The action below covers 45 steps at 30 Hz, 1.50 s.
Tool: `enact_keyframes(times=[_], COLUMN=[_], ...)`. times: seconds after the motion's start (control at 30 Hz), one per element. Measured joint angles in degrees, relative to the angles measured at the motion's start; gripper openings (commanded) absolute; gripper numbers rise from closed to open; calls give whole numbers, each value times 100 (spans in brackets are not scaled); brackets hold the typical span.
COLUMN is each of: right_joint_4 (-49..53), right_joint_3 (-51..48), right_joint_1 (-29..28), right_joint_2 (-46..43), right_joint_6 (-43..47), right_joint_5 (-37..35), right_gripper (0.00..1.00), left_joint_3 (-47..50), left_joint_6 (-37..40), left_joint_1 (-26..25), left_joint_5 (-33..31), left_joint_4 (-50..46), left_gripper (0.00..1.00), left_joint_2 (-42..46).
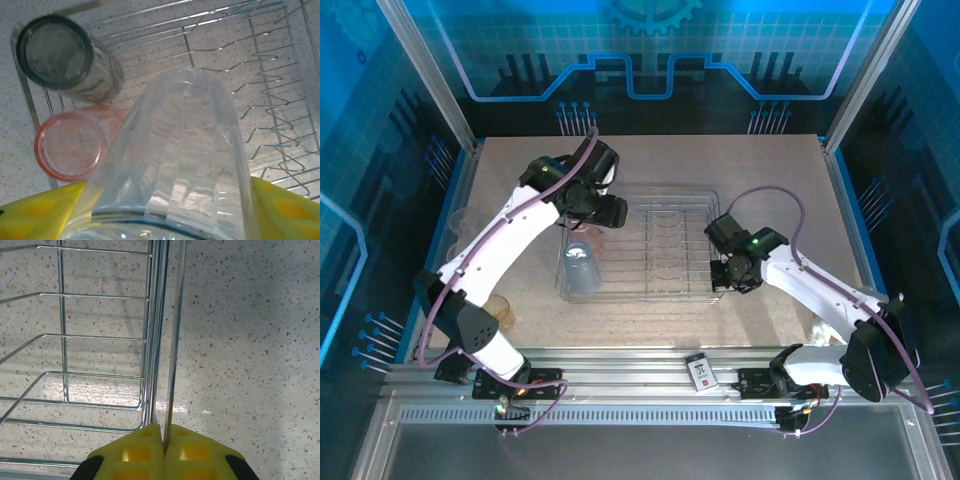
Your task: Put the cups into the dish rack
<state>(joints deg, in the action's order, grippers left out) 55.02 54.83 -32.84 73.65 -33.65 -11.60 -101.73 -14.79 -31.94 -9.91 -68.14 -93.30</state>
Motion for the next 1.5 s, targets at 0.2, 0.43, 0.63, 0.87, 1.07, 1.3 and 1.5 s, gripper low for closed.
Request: enact_keyframes(times=[0.2, 0.43, 0.63, 0.87, 1.07, 1.3, 1.5], right_joint_4=[0, 205, 487, 629, 658, 704, 706], right_joint_3=[-85, -131, -103, 24, 39, 24, 13], right_joint_1=[-13, -63, -63, 83, 411, 520, 570], right_joint_2=[-109, -223, -516, -1622, -2149, -2347, -2610], right_joint_6=[0, 271, 409, 450, 581, 675, 697], right_joint_5=[0, -2, -28, -151, -168, -170, -192], right_gripper=[9, 30, 37, 39, 39, 39, 39], left_joint_3=[-675, -1344, -1676, -1812, -2100, -2234, -2236], left_joint_6=[188, 293, 299, 339, 455, 487, 568], left_joint_1=[-186, -350, -348, -348, -348, -348, -299], left_joint_5=[-326, -603, -817, -874, -872, -868, -831], left_joint_4=[-450, -841, -1045, -1108, -1099, -1051, -979], left_gripper=[32, 32, 32, 32, 32, 33, 40], left_joint_2=[-680, -1419, -1843, -2175, -2487, -2761, -2944])
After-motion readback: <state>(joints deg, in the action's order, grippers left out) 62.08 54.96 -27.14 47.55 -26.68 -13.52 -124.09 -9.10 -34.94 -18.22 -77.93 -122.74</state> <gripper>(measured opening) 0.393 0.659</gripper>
